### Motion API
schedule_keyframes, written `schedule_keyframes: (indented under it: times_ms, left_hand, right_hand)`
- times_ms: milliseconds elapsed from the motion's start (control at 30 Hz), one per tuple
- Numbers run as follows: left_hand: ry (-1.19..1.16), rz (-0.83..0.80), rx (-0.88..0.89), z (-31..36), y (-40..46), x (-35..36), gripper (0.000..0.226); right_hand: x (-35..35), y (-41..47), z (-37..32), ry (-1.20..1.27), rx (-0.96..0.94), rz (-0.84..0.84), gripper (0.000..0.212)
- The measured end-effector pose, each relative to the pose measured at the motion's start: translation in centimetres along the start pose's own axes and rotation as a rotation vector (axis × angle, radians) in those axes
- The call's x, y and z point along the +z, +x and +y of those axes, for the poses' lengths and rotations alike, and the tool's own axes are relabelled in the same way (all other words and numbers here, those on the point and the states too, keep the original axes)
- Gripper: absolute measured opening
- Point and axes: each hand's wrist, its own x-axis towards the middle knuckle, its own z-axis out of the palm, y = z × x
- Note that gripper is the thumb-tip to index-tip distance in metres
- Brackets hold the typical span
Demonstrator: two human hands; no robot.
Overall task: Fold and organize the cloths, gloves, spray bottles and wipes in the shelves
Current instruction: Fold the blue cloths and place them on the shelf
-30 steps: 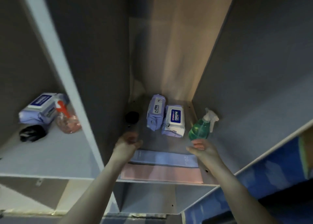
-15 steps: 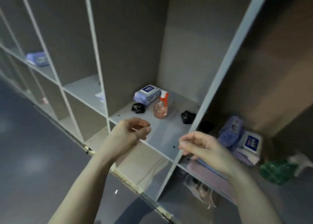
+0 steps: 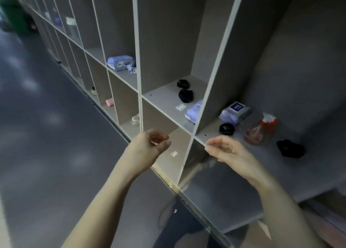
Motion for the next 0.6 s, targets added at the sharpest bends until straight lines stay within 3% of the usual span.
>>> schedule_keyframes:
  times_ms: [233, 600]
  left_hand:
    - [0.024, -0.079, 0.001, -4.2, 6.7, -7.1, 0.013]
    - [-0.025, -0.073, -0.019, -7.0, 18.6, -11.5, 0.015]
  right_hand:
    - [8.0, 5.9, -2.8, -0.001, 0.059, 0.020, 0.014]
    - [10.3, 17.3, -5.7, -0.100, 0.043, 0.044, 0.013]
